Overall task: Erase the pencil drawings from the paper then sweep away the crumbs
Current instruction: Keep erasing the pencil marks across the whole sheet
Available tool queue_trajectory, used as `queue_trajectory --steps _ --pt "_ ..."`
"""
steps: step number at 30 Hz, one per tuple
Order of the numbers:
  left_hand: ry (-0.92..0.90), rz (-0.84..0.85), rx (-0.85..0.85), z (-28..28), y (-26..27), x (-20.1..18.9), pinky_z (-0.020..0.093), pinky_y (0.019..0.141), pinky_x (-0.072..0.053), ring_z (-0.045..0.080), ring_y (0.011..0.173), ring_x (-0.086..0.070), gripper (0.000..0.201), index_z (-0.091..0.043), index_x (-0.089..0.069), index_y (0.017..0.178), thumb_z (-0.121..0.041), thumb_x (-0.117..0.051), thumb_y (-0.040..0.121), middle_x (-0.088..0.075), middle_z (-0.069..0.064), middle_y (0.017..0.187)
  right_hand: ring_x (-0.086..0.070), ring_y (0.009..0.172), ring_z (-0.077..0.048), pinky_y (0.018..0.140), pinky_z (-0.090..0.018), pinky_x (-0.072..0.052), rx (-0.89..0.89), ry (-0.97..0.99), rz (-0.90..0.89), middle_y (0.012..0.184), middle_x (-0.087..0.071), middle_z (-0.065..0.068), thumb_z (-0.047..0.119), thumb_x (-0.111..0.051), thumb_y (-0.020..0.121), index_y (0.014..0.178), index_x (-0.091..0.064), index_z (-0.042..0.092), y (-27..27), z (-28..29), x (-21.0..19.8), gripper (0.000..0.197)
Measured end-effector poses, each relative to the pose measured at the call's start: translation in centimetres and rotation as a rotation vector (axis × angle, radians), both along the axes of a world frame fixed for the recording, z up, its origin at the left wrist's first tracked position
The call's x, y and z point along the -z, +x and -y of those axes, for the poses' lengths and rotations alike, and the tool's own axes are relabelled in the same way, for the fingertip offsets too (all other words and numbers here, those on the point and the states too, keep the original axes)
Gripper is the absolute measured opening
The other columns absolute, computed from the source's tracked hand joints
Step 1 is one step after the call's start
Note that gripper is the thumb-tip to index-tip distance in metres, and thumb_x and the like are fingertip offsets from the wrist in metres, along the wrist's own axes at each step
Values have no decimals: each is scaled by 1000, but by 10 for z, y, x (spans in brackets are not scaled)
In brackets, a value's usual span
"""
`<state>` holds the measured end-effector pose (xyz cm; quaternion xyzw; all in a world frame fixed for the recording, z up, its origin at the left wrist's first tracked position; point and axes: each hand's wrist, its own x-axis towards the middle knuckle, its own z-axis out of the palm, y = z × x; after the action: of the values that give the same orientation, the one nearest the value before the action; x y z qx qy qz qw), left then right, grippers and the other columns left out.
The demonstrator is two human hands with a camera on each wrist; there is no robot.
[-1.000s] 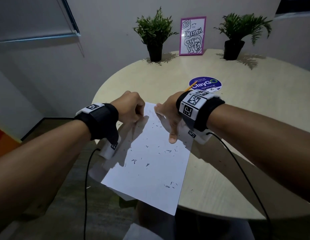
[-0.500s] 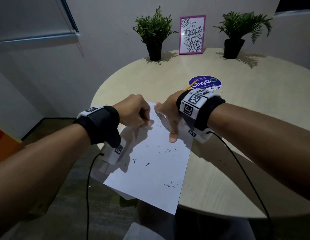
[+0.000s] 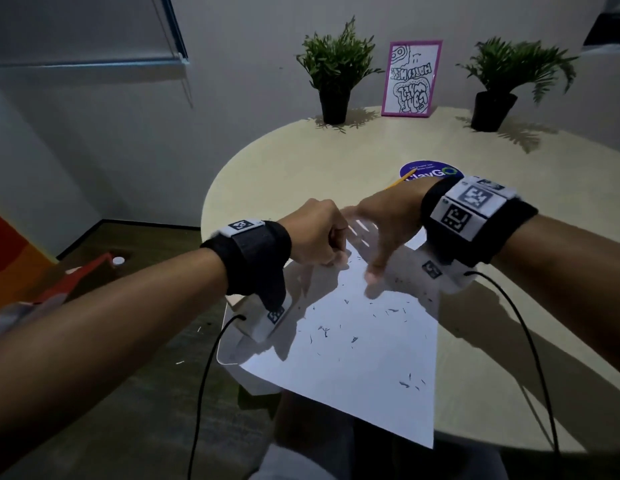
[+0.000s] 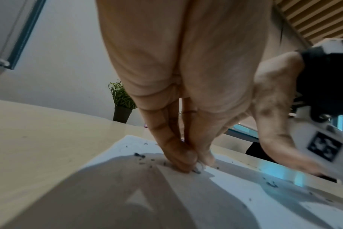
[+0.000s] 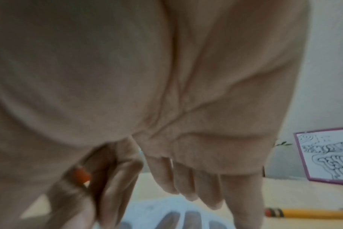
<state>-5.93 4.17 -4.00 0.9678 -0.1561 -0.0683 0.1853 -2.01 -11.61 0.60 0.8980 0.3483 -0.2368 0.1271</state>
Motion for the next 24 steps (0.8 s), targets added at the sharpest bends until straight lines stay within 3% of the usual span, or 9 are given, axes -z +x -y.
queue_trajectory --steps 1,2,4,6,8,13,17,21,24 --pt "4 -5 -12 0 1 0 17 60 -47 -3 58 -60 24 -22 -63 64 -15 -81 78 -69 -9 65 -60 118 -19 100 -40 -47 7 11 -10 123 -63 11 76 -80 52 131 -48 30 -3 -1 4 97" --pt "0 -24 -30 -1 2 -1 18 61 -48 2 60 -63 22 -20 -64 66 -16 -82 78 -70 -8 66 -56 124 -21 104 -42 -45 13 -4 -23 134 -58 10 78 -79 53 137 -45 32 -7 -1 9 101" --pt "-16 -64 -67 -8 5 -3 15 59 -48 2 60 -66 17 -15 -68 72 -18 -83 79 -71 -9 65 -35 145 -23 114 -47 -36 34 -56 -23 163 -25 7 77 -78 57 156 -18 33 -11 0 23 124" --pt "11 -55 -99 -19 9 -7 15 59 -47 1 65 -67 16 -16 -71 73 -22 -85 78 -73 -9 69 -11 154 -21 120 -49 -24 46 -89 -38 167 11 9 73 -78 61 158 11 32 -12 4 28 138" --pt "52 -32 -127 -31 12 -11 13 57 -46 2 68 -65 17 -17 -71 72 -25 -85 77 -72 -8 71 -2 155 -21 122 -51 -19 56 -115 -66 164 22 11 71 -79 61 155 21 33 -12 5 27 143" --pt "5 -51 -102 -21 12 -12 5 50 -39 -5 58 -63 16 -13 -72 72 -20 -86 76 -72 -8 66 -3 155 -27 121 -53 -21 49 -179 -26 165 22 3 70 -82 55 155 21 34 -11 -4 24 148" --pt "5 -122 -49 6 8 -6 7 50 -42 4 60 -69 18 -13 -73 74 -20 -90 71 -72 -8 63 -22 151 -30 115 -50 -32 41 -160 -13 168 9 -1 76 -81 45 157 -7 41 -10 -7 23 138" --pt "102 -67 -75 -2 17 -14 19 62 -52 6 65 -69 12 -22 -80 79 -23 -89 71 -74 -5 69 -19 152 -32 113 -55 -33 62 -154 -32 167 10 -7 83 -69 20 152 16 49 -10 -6 26 160" --pt "148 -19 -63 -3 19 -17 24 63 -53 9 67 -66 10 -24 -79 75 -28 -88 72 -73 -4 70 -17 153 -32 113 -53 -31 68 -161 -13 167 10 -8 81 -70 24 153 18 45 -10 -6 26 161"
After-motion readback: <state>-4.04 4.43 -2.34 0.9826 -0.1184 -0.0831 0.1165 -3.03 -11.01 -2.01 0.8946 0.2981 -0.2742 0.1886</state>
